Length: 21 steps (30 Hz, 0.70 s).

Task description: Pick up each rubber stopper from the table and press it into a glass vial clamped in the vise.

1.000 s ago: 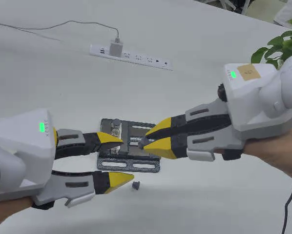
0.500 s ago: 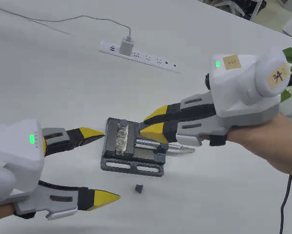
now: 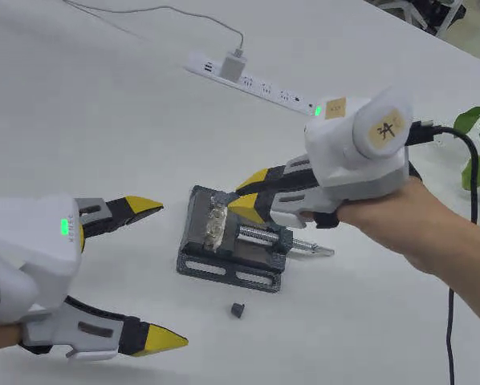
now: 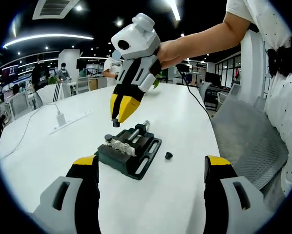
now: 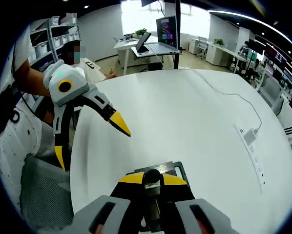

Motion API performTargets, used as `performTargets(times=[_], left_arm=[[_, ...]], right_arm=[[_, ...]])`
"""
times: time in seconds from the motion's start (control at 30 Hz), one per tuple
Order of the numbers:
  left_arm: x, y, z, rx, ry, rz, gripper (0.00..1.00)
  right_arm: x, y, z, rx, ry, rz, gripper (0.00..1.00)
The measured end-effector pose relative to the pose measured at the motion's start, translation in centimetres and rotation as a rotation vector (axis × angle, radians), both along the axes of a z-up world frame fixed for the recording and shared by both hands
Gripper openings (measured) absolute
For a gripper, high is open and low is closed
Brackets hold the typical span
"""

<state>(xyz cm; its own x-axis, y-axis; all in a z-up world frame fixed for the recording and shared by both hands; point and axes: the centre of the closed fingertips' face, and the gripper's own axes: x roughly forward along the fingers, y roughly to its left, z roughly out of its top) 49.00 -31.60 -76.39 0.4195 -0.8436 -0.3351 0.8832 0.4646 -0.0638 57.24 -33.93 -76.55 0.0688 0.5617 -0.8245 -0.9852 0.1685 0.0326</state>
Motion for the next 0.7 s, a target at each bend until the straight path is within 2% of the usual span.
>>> performTargets(times=[0.2, 0.3, 0.4, 0.63, 0.7], left_arm=[[0.1, 0.2, -0.4, -0.004, 0.009, -0.003, 0.91], [0.2, 0.2, -0.5, -0.008, 0.010, -0.006, 0.91], [0.3, 0.3, -0.5, -0.013, 0.012, -0.006, 0.91], [0.6, 0.2, -0.4, -0.028, 0.013, -0.002, 0.91], [0.6, 0.2, -0.4, -0.030, 0.015, -0.004, 0.91]], right_arm=[[0.9, -0.2, -1.9, -0.040, -0.012, -0.003, 0.07], [0.9, -0.1, -2.3, -0.049, -0.008, -0.010, 0.07], [0.8, -0.3, -2.9, -0.082, -0.020, 0.006, 0.07], [0.9, -0.3, -3.3, -0.087, -0.013, 0.005, 0.07], [1.0, -0.5, -3.6, -0.102, -0.025, 0.015, 0.07]])
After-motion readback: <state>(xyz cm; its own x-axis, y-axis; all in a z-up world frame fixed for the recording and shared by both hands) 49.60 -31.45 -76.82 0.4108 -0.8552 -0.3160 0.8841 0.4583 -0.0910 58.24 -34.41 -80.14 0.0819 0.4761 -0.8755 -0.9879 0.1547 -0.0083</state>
